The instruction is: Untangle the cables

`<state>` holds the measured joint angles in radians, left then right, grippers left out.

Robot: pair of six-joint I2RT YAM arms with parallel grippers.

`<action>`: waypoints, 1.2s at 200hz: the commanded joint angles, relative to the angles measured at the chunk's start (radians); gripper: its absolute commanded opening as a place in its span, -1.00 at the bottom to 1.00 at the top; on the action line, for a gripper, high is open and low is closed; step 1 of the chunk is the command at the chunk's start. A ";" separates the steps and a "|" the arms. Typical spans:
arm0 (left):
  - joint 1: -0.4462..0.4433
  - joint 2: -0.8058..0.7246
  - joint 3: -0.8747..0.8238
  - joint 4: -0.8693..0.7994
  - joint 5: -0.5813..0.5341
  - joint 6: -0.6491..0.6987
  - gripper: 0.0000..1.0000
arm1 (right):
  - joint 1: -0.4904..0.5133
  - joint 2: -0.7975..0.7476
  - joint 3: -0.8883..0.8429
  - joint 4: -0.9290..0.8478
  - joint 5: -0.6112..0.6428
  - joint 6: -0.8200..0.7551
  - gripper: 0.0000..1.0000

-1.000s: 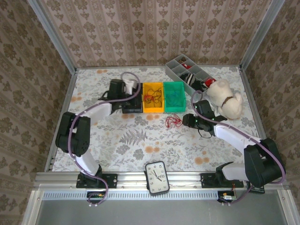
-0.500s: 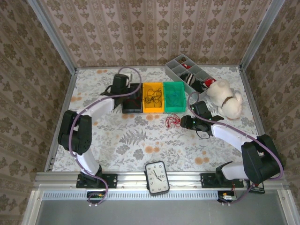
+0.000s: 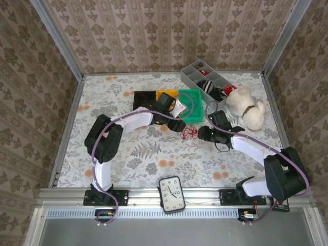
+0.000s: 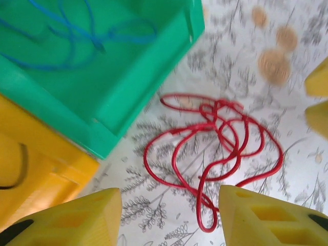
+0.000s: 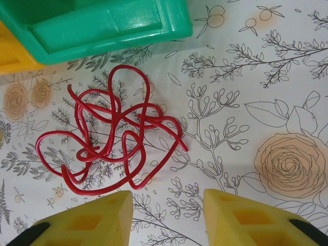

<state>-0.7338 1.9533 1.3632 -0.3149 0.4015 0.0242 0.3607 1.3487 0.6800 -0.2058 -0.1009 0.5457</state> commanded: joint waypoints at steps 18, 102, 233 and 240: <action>-0.013 0.046 0.034 -0.064 0.061 0.056 -0.14 | 0.000 -0.004 0.014 -0.007 0.013 0.003 -0.17; -0.042 0.115 0.051 -0.036 0.070 0.031 -0.48 | 0.000 0.012 0.022 0.000 -0.005 0.003 -0.17; -0.037 0.014 -0.034 0.042 0.113 -0.006 -1.00 | 0.044 0.297 0.162 -0.025 -0.045 0.026 -0.16; -0.033 0.002 -0.041 0.050 0.120 -0.010 -1.00 | 0.049 0.316 0.175 -0.055 -0.029 0.025 -0.19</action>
<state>-0.7773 2.0243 1.3460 -0.2993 0.4801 0.0383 0.3874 1.5970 0.8017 -0.1848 -0.1364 0.5564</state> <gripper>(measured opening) 0.051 0.423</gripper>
